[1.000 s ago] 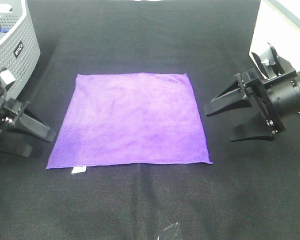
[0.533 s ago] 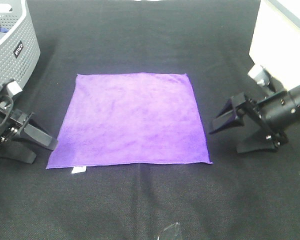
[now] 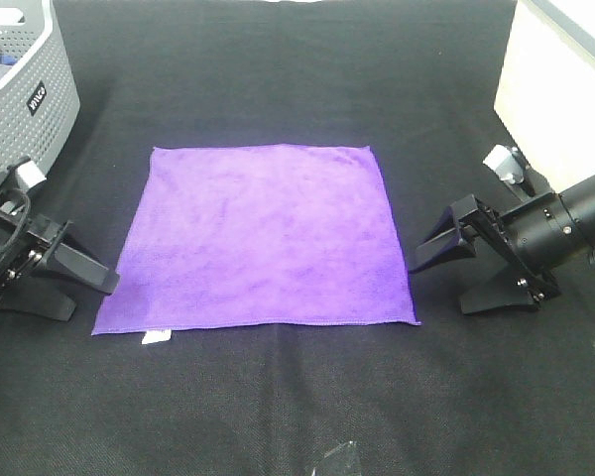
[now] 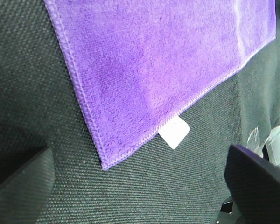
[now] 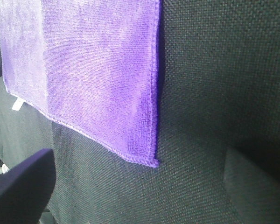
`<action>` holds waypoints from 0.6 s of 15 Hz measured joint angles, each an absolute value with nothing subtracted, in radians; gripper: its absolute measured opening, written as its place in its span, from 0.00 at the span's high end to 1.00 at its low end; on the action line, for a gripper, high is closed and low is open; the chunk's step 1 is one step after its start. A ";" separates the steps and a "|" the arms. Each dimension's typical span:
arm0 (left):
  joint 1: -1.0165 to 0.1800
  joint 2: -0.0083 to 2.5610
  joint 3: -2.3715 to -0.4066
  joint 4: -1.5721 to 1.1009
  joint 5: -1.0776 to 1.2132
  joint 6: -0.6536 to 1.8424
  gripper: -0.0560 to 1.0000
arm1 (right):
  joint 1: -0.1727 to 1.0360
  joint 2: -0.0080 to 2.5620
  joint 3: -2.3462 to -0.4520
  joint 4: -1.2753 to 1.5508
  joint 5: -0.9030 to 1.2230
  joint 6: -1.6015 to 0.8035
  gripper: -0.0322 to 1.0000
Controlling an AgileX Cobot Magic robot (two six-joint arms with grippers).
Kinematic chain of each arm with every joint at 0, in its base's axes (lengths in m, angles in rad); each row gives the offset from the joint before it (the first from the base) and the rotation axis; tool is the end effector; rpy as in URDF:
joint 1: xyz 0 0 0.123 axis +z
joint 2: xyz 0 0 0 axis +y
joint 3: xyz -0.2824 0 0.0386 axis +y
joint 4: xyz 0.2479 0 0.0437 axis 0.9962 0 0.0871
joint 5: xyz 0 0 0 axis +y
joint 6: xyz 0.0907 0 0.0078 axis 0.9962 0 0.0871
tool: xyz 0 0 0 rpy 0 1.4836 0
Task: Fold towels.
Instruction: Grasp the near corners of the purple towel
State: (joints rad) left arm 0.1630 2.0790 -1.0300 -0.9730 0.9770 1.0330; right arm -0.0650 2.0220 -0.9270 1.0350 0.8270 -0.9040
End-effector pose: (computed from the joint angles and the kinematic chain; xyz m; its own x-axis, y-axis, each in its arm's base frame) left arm 0.3326 -0.0086 0.0918 -0.9848 0.0878 -0.1501 0.1668 0.7221 -0.6714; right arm 0.3172 0.0372 0.0896 -0.9957 0.0236 -0.0898 -0.0382 0.7774 0.6279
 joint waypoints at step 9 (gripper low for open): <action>0.063 2.112 -1.046 -1.008 0.954 0.981 0.17 | 0.086 2.102 -0.991 1.099 0.842 -0.877 0.15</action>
